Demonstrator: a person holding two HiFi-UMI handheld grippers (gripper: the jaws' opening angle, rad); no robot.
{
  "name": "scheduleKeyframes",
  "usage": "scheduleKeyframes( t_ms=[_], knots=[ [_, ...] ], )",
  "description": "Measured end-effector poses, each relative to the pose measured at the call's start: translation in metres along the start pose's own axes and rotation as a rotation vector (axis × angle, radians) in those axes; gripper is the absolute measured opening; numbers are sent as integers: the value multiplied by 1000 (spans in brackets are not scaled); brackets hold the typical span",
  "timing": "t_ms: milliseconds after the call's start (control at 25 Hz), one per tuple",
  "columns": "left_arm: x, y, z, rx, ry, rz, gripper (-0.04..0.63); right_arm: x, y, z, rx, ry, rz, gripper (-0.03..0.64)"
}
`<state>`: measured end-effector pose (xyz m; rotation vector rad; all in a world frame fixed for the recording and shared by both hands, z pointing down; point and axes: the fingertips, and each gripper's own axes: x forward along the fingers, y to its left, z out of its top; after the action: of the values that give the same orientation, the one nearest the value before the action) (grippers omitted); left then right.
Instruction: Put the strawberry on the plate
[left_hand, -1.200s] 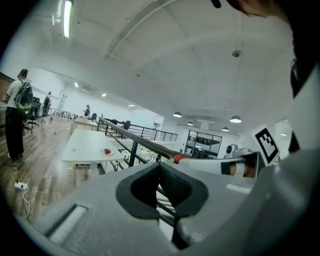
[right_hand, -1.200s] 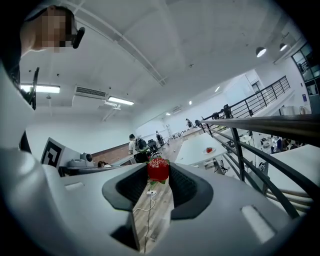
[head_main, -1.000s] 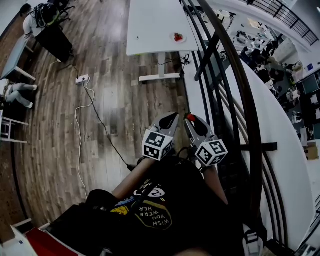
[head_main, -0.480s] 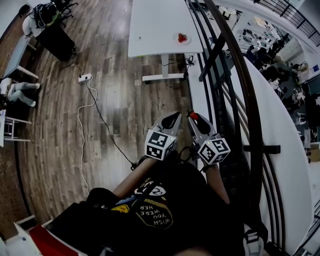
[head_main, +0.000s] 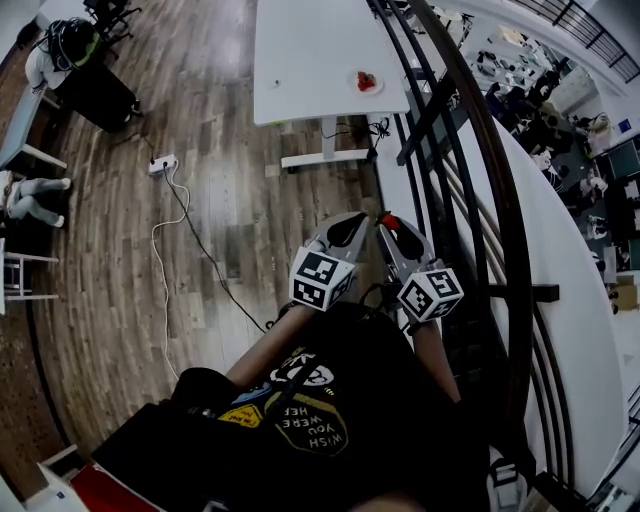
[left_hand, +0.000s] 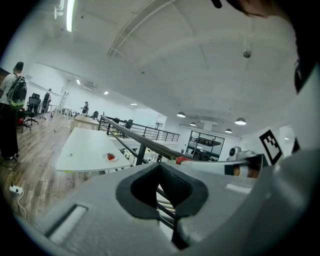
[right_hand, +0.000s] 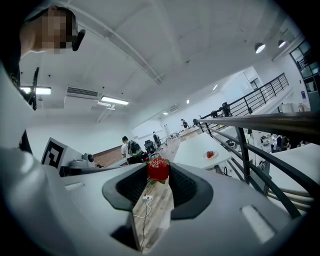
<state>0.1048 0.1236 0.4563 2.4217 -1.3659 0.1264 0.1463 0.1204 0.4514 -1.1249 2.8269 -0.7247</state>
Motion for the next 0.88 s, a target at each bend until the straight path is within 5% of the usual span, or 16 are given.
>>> scheduleKeyframes(
  t_ms=[160, 360, 880],
  knots=[
    [4, 14, 0, -53, 11, -62, 0, 20, 5, -7, 8, 1, -15, 138],
    [8, 41, 1, -75, 15, -46, -1, 51, 5, -20, 35, 53, 0, 138],
    [85, 86, 32, -102, 28, -16, 0, 115, -54, 34, 12, 48, 49, 138]
  ],
)
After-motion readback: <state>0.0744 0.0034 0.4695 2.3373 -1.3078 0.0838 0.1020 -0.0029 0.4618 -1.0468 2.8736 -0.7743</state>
